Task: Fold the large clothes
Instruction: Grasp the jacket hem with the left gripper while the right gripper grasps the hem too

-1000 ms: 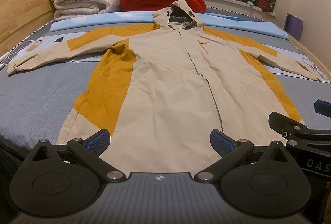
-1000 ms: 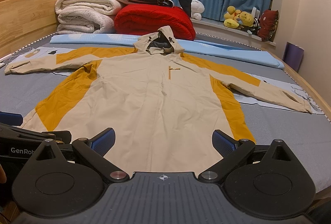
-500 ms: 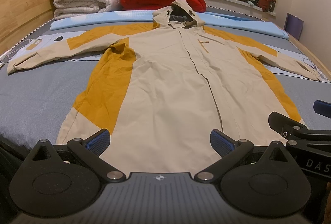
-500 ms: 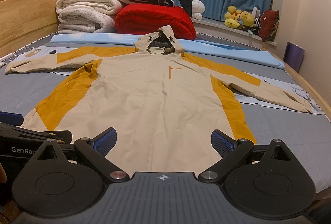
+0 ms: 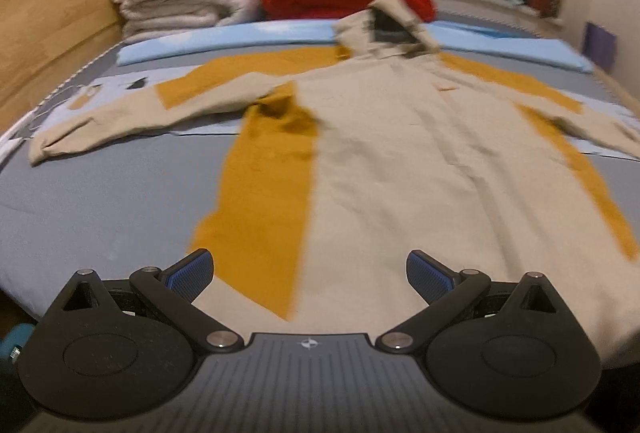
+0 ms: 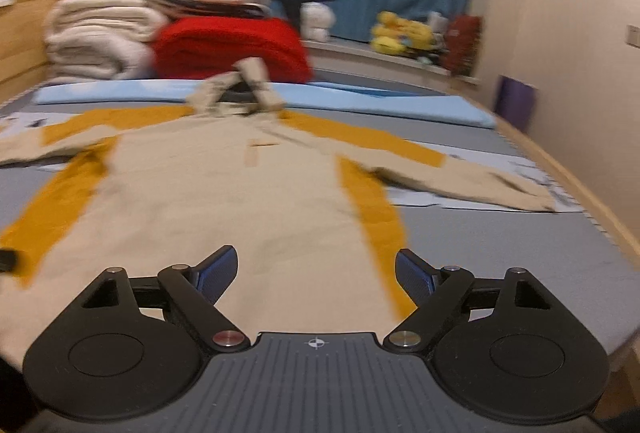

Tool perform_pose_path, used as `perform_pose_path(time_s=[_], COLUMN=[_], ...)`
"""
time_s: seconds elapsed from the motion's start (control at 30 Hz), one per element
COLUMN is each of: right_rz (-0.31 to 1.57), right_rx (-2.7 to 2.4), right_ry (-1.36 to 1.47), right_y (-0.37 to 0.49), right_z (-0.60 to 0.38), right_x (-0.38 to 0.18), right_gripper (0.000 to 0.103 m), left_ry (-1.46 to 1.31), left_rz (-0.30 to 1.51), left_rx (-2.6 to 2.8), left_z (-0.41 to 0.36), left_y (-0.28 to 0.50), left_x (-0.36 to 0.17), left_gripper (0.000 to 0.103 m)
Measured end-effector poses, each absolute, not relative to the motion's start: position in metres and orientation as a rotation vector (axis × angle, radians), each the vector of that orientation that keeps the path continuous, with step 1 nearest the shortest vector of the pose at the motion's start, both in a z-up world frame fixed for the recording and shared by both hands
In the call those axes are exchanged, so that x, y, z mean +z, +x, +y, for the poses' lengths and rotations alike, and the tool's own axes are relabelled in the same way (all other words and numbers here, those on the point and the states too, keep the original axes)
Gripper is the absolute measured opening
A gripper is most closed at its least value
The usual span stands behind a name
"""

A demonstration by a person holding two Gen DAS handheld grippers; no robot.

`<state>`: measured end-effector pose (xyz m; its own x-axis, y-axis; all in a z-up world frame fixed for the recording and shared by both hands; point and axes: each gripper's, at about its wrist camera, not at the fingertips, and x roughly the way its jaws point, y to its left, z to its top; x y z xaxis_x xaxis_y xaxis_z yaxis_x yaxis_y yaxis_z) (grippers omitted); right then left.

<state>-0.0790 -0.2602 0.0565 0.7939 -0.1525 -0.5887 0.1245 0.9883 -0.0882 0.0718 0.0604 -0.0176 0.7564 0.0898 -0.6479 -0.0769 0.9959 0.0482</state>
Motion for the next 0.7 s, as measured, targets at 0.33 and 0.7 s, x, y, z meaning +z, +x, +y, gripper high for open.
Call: perform_pose_path(time_s=[0.33, 0.7], right_rz=[1.021, 1.135], right_rx=[-0.44, -0.449], right_ry=[0.163, 0.319], right_y=[-0.029, -0.043], right_z=[-0.383, -0.396], right_x=[-0.042, -0.054], right_gripper=[0.065, 0.0], left_ry=[-0.084, 0.082], left_rz=[0.845, 0.897], left_rx=[0.263, 0.294], left_z=[0.188, 0.228], left_y=[0.117, -0.005], left_x=[-0.058, -0.026], left_gripper=[0.057, 0.002])
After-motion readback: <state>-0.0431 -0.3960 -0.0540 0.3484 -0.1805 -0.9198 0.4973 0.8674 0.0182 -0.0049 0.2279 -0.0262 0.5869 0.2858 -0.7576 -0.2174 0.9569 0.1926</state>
